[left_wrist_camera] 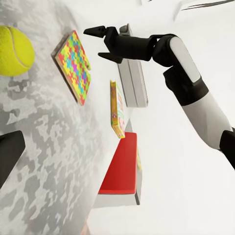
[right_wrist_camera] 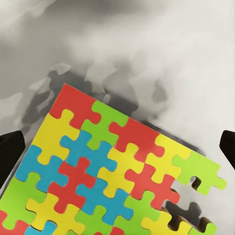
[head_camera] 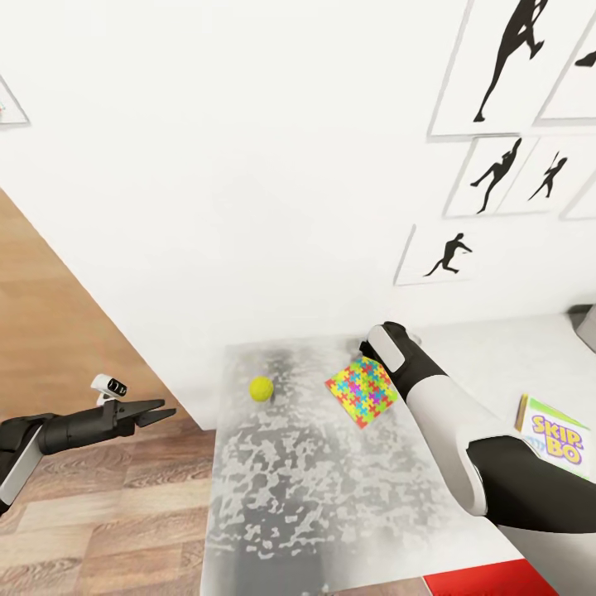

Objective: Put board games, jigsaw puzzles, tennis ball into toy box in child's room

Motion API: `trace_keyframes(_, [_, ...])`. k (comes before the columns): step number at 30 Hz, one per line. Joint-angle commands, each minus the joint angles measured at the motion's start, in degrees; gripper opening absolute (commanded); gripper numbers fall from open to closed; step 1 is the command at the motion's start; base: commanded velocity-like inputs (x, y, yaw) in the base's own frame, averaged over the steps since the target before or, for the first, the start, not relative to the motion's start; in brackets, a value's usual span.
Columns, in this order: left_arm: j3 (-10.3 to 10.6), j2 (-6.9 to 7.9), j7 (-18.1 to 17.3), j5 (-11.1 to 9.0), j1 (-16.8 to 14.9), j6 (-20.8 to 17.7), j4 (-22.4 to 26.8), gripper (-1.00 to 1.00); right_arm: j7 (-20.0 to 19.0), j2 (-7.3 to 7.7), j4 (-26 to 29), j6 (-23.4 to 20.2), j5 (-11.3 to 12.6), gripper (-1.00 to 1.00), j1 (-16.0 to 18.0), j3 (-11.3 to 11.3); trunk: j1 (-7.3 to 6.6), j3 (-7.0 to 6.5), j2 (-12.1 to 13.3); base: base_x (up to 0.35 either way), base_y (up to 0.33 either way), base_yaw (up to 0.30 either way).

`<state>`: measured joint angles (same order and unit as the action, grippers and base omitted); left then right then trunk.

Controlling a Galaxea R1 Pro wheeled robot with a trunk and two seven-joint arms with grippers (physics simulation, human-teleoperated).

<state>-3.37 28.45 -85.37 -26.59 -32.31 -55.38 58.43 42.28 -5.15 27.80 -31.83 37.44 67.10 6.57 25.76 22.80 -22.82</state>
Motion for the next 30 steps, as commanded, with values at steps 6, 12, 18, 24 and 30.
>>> trace_keyframes(6, [0.03, 0.02, -0.15, -0.11, -0.03, -0.60, 0.02, 1.00, 0.44, 0.05, 0.38, -0.24, 0.44, 1.00, 0.09, 0.37, 0.03, 0.18, -0.10, 0.000, 0.000, 0.000])
trace_keyframes(12, [0.03, 0.02, -0.15, -0.08, -0.03, -0.60, 0.02, 1.00, 0.44, -0.24, 0.56, -0.35, 0.44, 1.00, 0.31, 0.43, 0.03, 0.19, -0.10, 0.000, 0.000, 0.000])
trace_keyframes(18, [0.03, 0.02, -0.15, -0.06, -0.03, -0.60, 0.02, 1.00, 0.44, -0.37, 0.58, -0.45, 0.44, 1.00, 0.90, 0.45, 0.03, 0.19, -0.10, 0.000, 0.000, 0.000])
trace_keyframes(24, [0.03, 0.02, -0.15, -0.09, -0.03, -0.60, 0.02, 1.00, 0.44, -0.39, 0.53, -0.57, 0.44, 1.00, 2.09, 0.46, 0.03, 0.19, -0.10, 0.000, 0.000, 0.000])
trace_keyframes(30, [0.03, 0.02, -0.15, -0.13, -0.03, -0.60, 0.02, 1.00, 0.44, -0.50, 0.51, -0.60, 0.44, 1.00, 2.63, 0.46, 0.03, 0.24, -0.10, 0.000, 0.000, 0.000])
